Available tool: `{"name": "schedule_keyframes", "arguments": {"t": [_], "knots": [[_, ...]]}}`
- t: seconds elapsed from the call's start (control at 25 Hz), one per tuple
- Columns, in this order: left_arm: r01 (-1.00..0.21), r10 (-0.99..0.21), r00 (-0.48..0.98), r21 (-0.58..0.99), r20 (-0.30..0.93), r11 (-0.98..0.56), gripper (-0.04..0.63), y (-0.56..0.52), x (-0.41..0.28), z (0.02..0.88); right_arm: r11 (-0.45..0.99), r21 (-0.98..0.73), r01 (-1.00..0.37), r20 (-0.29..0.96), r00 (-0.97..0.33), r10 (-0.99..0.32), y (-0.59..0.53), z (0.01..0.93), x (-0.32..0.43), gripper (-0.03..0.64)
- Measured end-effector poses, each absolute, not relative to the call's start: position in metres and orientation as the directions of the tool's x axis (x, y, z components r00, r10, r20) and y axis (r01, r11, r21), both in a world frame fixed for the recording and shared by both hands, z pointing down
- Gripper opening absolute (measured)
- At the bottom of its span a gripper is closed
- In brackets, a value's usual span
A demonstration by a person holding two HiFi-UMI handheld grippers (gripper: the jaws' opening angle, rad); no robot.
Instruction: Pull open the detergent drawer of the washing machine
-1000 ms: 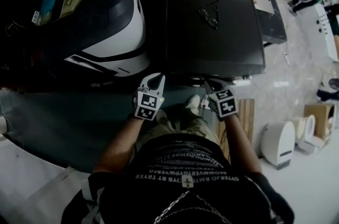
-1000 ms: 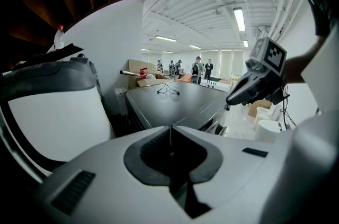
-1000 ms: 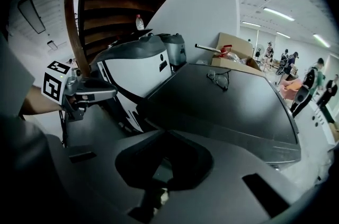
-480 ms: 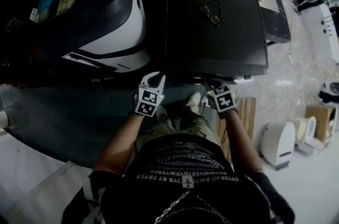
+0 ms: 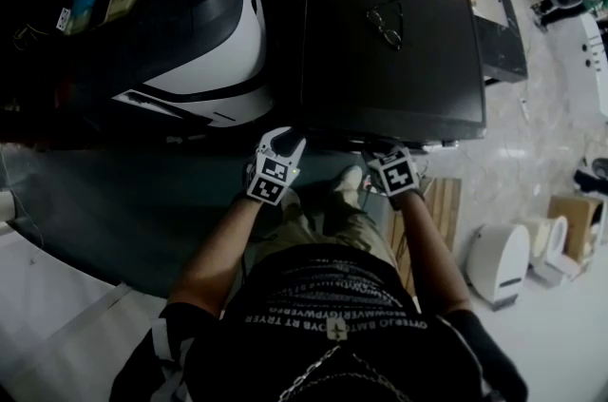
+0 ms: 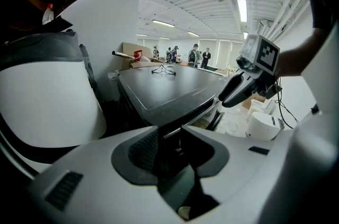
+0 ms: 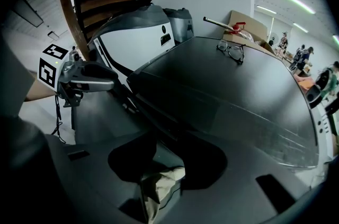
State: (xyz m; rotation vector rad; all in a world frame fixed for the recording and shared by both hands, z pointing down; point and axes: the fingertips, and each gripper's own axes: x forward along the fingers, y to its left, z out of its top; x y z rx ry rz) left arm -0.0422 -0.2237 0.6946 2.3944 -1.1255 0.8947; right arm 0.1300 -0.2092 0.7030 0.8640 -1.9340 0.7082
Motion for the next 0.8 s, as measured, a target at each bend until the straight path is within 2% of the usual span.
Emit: {"name": "schedule_keyframes", "arguments": {"t": [0.56, 0.8], "knots": [[-0.747, -0.479, 0.468, 0.042, 0.743, -0.664, 0.121, -0.226, -0.037, 0.729, 0.587, -0.142, -0.797, 0.899, -0.353, -0.261, -0.214, 0.725, 0.121, 0.117], [-0.741, -0.479, 0.474, 0.041, 0.739, -0.670, 0.122, -0.227, -0.034, 0.725, 0.601, -0.130, -0.789, 0.902, -0.346, -0.258, -0.214, 0.726, 0.123, 0.115]]}}
